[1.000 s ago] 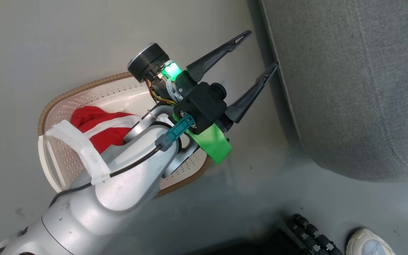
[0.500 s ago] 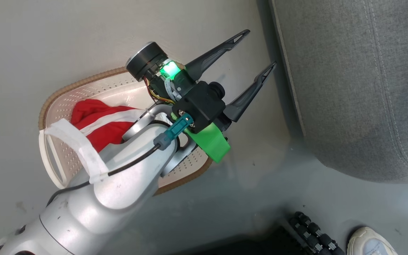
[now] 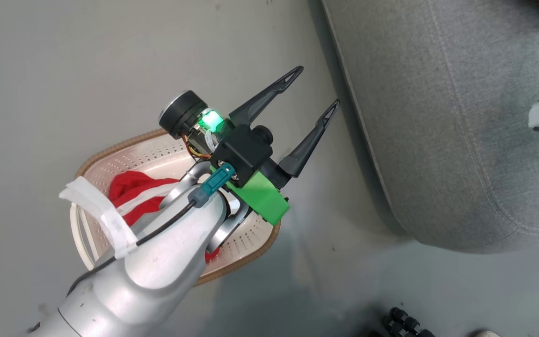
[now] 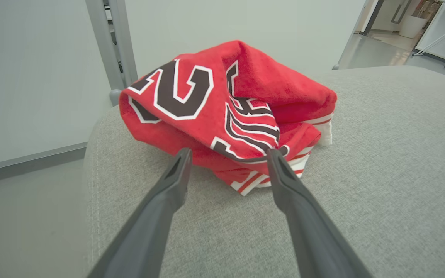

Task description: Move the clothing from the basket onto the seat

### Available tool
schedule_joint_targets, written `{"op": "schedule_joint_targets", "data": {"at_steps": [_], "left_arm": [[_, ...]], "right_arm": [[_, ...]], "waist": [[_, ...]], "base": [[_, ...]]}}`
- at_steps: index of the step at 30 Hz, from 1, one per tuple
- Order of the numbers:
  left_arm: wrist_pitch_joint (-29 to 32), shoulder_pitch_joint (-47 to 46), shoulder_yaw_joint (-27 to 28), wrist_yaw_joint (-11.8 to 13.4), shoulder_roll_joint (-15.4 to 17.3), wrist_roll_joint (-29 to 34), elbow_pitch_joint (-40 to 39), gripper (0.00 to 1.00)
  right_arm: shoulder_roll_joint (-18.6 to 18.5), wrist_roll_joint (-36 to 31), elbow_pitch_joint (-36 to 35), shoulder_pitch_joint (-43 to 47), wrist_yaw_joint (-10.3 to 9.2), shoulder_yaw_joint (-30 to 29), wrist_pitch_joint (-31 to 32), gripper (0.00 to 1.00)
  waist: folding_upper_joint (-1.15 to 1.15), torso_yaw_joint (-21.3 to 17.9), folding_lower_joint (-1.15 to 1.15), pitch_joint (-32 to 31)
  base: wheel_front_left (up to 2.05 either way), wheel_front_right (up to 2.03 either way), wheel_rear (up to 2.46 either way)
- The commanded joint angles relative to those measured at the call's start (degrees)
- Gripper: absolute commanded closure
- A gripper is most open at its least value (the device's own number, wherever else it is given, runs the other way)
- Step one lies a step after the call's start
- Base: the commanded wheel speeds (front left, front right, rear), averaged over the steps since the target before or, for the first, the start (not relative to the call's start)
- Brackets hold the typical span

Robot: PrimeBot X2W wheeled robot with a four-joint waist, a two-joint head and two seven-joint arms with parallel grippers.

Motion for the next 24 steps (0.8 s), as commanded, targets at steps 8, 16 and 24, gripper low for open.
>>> {"op": "schedule_joint_targets", "data": {"at_steps": [8, 16, 24], "left_arm": [[-1.09, 5.88, 2.5, 1.74, -0.95, -2.41, 1.28, 0.0], [-1.08, 12.16, 6.35, 2.5, -1.67, -2.59, 0.71, 0.0], [-1.09, 18.99, 13.65, 4.03, -0.28, -2.44, -0.62, 0.0]], "right_arm": [[-0.52, 0.87, -7.46, 9.46, -0.06, 5.48, -0.16, 0.0], [0.15, 2.24, -13.66, 15.39, -0.06, 12.24, -0.15, 0.0], [1.91, 3.46, -15.18, 19.22, -0.06, 17.28, -0.15, 0.0]], "waist": [[0.49, 0.86, 0.0, -12.57], [0.49, 5.66, 0.0, -19.38], [0.49, 10.26, 0.0, -23.56]], "base": [[0.0, 0.0, 0.0], [0.0, 0.0, 0.0], [0.0, 0.0, 0.0]]}}
